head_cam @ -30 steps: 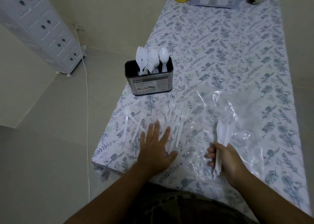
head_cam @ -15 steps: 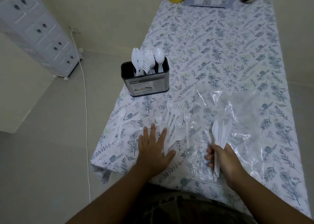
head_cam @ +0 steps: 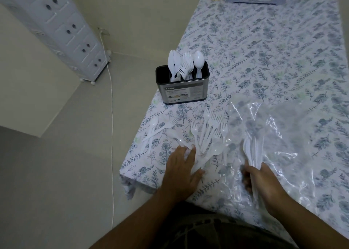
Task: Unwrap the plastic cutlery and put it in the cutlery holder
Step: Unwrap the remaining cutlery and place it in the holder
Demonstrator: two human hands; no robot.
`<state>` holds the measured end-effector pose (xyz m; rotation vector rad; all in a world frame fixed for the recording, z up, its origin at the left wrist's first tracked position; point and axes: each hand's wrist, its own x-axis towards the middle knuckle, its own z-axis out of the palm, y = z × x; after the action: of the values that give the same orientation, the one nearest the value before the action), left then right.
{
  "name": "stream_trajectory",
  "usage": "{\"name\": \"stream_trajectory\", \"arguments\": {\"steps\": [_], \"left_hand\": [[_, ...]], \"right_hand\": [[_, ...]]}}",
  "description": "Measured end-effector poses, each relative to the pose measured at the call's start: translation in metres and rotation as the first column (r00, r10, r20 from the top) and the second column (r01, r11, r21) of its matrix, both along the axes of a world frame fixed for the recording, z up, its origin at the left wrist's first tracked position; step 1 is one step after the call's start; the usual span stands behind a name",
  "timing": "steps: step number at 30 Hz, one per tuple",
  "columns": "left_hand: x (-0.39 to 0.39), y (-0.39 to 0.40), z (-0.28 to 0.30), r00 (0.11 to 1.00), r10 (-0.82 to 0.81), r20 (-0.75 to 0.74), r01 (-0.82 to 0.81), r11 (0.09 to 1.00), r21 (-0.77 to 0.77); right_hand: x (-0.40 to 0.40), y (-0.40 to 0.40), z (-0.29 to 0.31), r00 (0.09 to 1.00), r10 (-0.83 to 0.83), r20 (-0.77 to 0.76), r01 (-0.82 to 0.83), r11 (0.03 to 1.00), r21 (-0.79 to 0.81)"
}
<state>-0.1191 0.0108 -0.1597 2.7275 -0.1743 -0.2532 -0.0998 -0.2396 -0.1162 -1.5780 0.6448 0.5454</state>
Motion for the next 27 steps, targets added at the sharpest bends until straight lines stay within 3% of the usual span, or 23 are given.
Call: {"name": "stream_trajectory", "arguments": {"steps": [8, 11, 14, 17, 20, 27], "left_hand": [[0.03, 0.008, 0.0, 0.994, 0.113, 0.01, -0.113, 0.994, -0.012], [0.049, 0.011, 0.007, 0.985, 0.172, 0.017, -0.169, 0.98, -0.103], [0.062, 0.029, 0.012, 0.923, 0.372, 0.096, -0.358, 0.923, -0.139], [0.061, 0.056, 0.007, 0.856, 0.516, -0.022, -0.517, 0.856, -0.003], [0.053, 0.061, 0.002, 0.862, 0.495, -0.105, -0.486, 0.868, 0.101], [0.04, 0.002, 0.008, 0.952, 0.278, -0.128, -0.271, 0.96, 0.071]], "right_hand": [[-0.002, 0.009, -0.006, 0.996, 0.094, -0.012, -0.093, 0.995, 0.031], [-0.004, 0.012, -0.006, 0.996, 0.086, 0.007, -0.086, 0.994, 0.063], [-0.005, 0.01, -0.002, 0.994, 0.102, 0.03, -0.103, 0.993, 0.062], [-0.004, 0.007, 0.001, 0.997, 0.079, 0.007, -0.079, 0.994, 0.073], [-0.001, 0.01, 0.004, 0.999, 0.013, -0.035, -0.008, 0.992, 0.124], [0.01, 0.013, 0.013, 0.976, -0.114, -0.187, 0.174, 0.921, 0.347]]}}
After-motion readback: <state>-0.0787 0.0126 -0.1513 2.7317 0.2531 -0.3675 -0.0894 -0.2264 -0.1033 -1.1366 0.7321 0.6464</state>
